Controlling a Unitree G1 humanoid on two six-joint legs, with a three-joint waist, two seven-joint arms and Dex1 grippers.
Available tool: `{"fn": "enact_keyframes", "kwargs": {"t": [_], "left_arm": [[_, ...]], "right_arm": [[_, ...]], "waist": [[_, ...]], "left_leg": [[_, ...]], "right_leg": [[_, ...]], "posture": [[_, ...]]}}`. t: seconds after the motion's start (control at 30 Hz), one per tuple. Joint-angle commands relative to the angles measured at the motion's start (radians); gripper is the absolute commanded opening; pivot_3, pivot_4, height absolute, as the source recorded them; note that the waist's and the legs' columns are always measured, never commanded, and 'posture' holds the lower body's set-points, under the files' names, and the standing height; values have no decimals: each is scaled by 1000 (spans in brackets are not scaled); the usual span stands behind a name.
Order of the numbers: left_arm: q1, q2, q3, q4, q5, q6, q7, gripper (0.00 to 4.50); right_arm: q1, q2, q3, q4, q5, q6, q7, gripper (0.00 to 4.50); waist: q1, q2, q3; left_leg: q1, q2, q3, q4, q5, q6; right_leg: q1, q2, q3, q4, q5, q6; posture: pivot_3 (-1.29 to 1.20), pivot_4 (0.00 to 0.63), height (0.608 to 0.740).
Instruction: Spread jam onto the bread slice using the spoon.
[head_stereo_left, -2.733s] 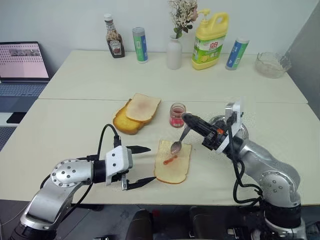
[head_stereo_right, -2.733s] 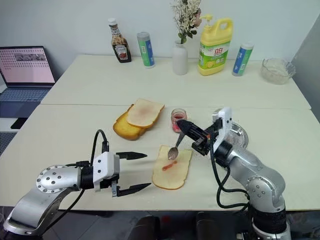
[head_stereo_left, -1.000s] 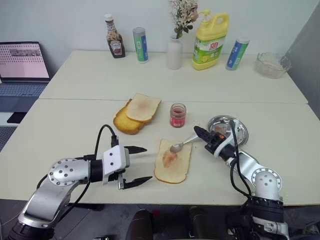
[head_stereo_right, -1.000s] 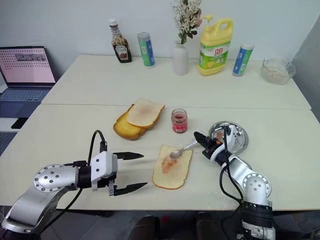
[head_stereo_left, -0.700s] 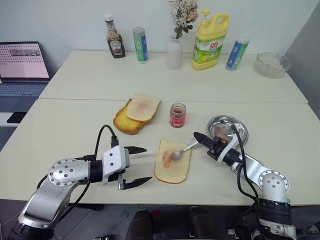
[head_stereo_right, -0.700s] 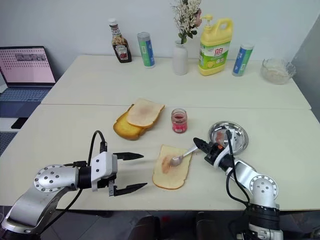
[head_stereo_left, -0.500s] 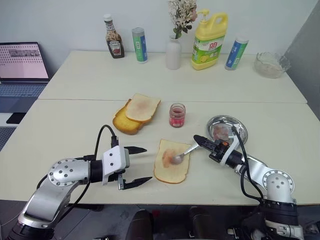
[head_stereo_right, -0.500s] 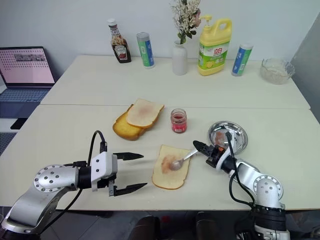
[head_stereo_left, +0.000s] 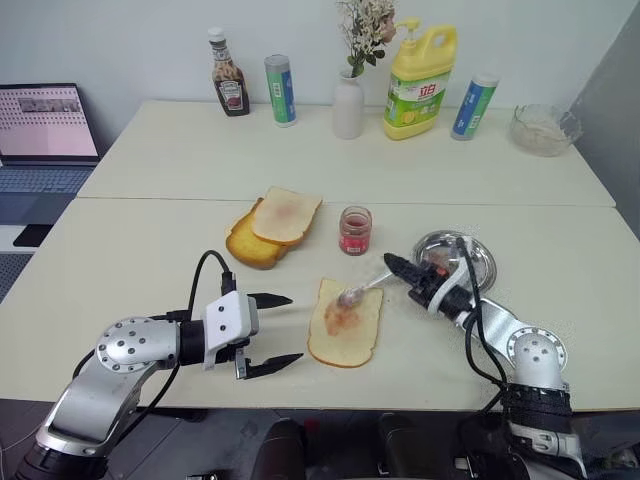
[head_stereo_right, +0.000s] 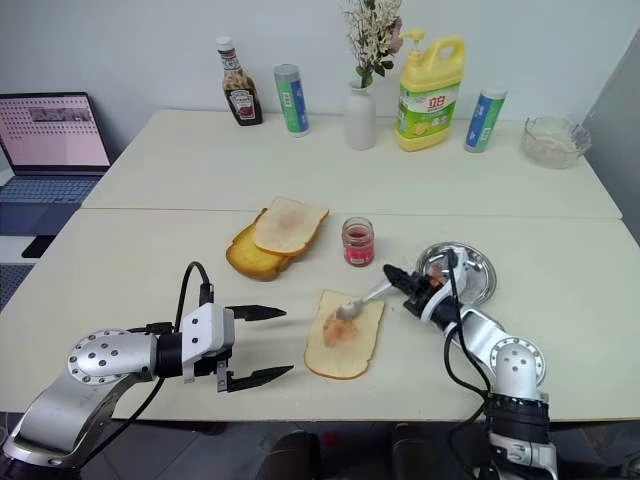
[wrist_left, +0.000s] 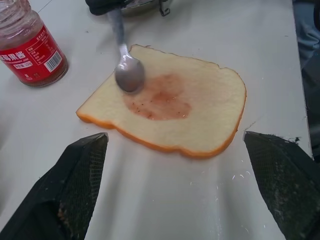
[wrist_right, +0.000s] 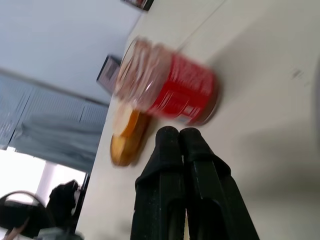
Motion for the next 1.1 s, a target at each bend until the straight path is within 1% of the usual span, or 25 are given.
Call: {"fn": "enact_keyframes", "kwargs": {"t": [0.03, 0.2, 0.27, 0.4, 0.6, 0.7, 0.9, 1.03, 1.1], "left_arm": [[-5, 7, 17, -18, -1, -22, -3, 4500], [-4, 8, 17, -20, 0, -21, -2, 4500], [-2, 10, 19, -18, 0, -22, -3, 4500], [-1, 11, 20, -16, 0, -22, -4, 4500], [22, 15, 27, -24, 0, -24, -3, 4500], [23, 14, 24, -30, 0, -21, 1, 4500], [23, 12, 23, -37, -1, -17, 7, 4500], [23, 11, 23, -39, -1, -15, 10, 4500], [18, 10, 20, -35, 1, -17, 10, 4500]], "right_arm": [[22, -36, 15, -70, 63, 62, 48, 12], [48, -131, 35, -100, 43, 101, 117, 12], [42, -147, 30, -97, 34, 93, 121, 12], [1, -104, 15, -70, 29, 50, 71, 12], [-50, 26, 20, -12, 3, -1, -51, 12], [-39, 34, 47, -19, -12, 17, -50, 12], [10, -29, 34, -54, 29, 86, -20, 12], [29, -140, 15, -108, 77, 144, 28, 12], [33, -177, 20, -127, 88, 157, 47, 12]], "waist": [[0, 0, 0], [1, 0, 0], [0, 0, 0], [-2, 0, 0], [-2, 0, 0], [0, 0, 0], [1, 0, 0], [2, 0, 0], [1, 0, 0]], "left_leg": [[0, 0, 0, 0, 0, 0], [0, -1, 0, 0, 0, 0], [0, -1, 0, 0, 0, 0], [0, 0, 0, 0, 0, 0], [0, 1, 0, 0, 0, 0], [0, 1, 0, 0, 0, 0], [0, 0, 0, 0, 0, 0], [0, 0, 0, 0, 0, 0], [0, 0, 0, 0, 0, 0]], "right_leg": [[0, 0, 0, 0, 0, 0], [0, 0, 0, 0, 0, 0], [0, 0, 0, 0, 0, 0], [0, 1, 0, 0, 0, 0], [0, 1, 0, 0, 0, 0], [0, 1, 0, -1, 0, 0], [0, 0, 0, -1, 0, 0], [0, 0, 0, -1, 0, 0], [0, 0, 0, -1, 0, 0]], "posture": [[0, 150, 740], [0, 150, 740], [0, 150, 740], [0, 150, 740], [0, 150, 740], [0, 150, 740], [0, 150, 740], [0, 150, 740], [0, 150, 740]]}}
